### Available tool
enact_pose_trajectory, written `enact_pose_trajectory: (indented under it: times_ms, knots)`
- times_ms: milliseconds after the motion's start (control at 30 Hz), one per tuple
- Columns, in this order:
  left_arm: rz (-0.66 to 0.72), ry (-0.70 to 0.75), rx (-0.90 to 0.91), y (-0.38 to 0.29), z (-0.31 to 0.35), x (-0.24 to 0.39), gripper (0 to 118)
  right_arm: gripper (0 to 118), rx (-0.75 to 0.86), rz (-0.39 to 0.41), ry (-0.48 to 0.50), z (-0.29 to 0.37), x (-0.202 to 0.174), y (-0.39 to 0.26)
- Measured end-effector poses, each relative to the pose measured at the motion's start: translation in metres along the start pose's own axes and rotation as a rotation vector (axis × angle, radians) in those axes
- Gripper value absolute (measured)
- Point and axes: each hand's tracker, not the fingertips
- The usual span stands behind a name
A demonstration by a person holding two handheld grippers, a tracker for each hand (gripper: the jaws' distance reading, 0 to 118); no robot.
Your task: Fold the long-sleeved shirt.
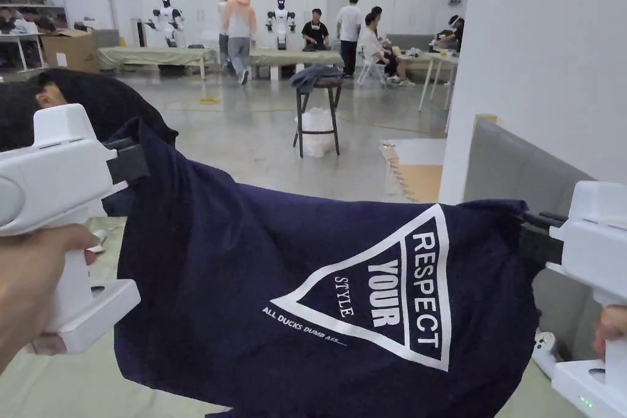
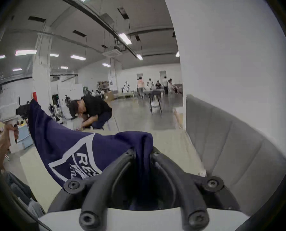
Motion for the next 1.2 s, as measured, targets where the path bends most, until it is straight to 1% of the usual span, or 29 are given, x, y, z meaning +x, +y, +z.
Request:
enact_pose_trajectory:
  times_ms: [100,200,300,333,367,433,500,600,633,733,767,833,900,1033,1100,1133,1200]
  knots:
    - [0.006,0.004,0.058,0.048,0.009,0.006,8,11,0.063,0.023,0.008,0.003,-0.017,0.058]
    - [-0.083,0.062,0.109,0.091,0.007,0.014,8,11,0.115,0.058,0.0,0.001,-0.034,0.113]
    - [-0.083,0.08,0.145,0.128,-0.001,0.018,8,11,0.156,0.074,-0.019,-0.01,-0.05,0.161]
    - [-0.071,0.088,0.154,0.139,-0.005,0.02,8,11,0.17,0.066,-0.038,-0.02,-0.043,0.175]
    - [-0.077,0.103,0.166,0.146,-0.006,0.031,8,11,0.185,0.071,-0.047,-0.024,-0.047,0.186]
    - [-0.107,0.139,0.178,0.161,-0.017,0.037,8,11,0.193,0.078,-0.08,-0.037,-0.056,0.214]
    - [-0.143,0.176,0.183,0.179,-0.027,0.038,8,11,0.206,0.104,-0.109,-0.059,-0.055,0.237]
    - [-0.135,0.197,0.193,0.202,-0.051,0.039,8,11,0.232,0.121,-0.136,-0.08,-0.063,0.272]
    - [-0.131,0.209,0.199,0.215,-0.073,0.026,8,11,0.239,0.137,-0.156,-0.089,-0.067,0.285]
    - [-0.16,0.239,0.207,0.239,-0.102,0.023,8,11,0.268,0.179,-0.171,-0.112,-0.075,0.316]
    - [-0.182,0.254,0.204,0.239,-0.103,0.037,8,11,0.274,0.182,-0.178,-0.122,-0.077,0.326]
    - [-0.188,0.264,0.217,0.25,-0.121,0.034,8,11,0.292,0.163,-0.17,-0.14,-0.077,0.341]
    - [-0.2,0.264,0.228,0.261,-0.139,0.028,8,11,0.318,0.153,-0.183,-0.152,-0.081,0.351]
    - [-0.23,0.273,0.252,0.273,-0.169,0.023,8,11,0.367,0.158,-0.213,-0.177,-0.084,0.359]
    - [-0.212,0.282,0.257,0.273,-0.18,0.021,8,11,0.388,0.152,-0.212,-0.188,-0.083,0.357]
    - [-0.19,0.264,0.264,0.269,-0.184,0.018,8,11,0.397,0.152,-0.22,-0.196,-0.081,0.357]
    - [-0.213,0.275,0.252,0.255,-0.194,0.016,8,11,0.406,0.145,-0.217,-0.206,-0.077,0.347]
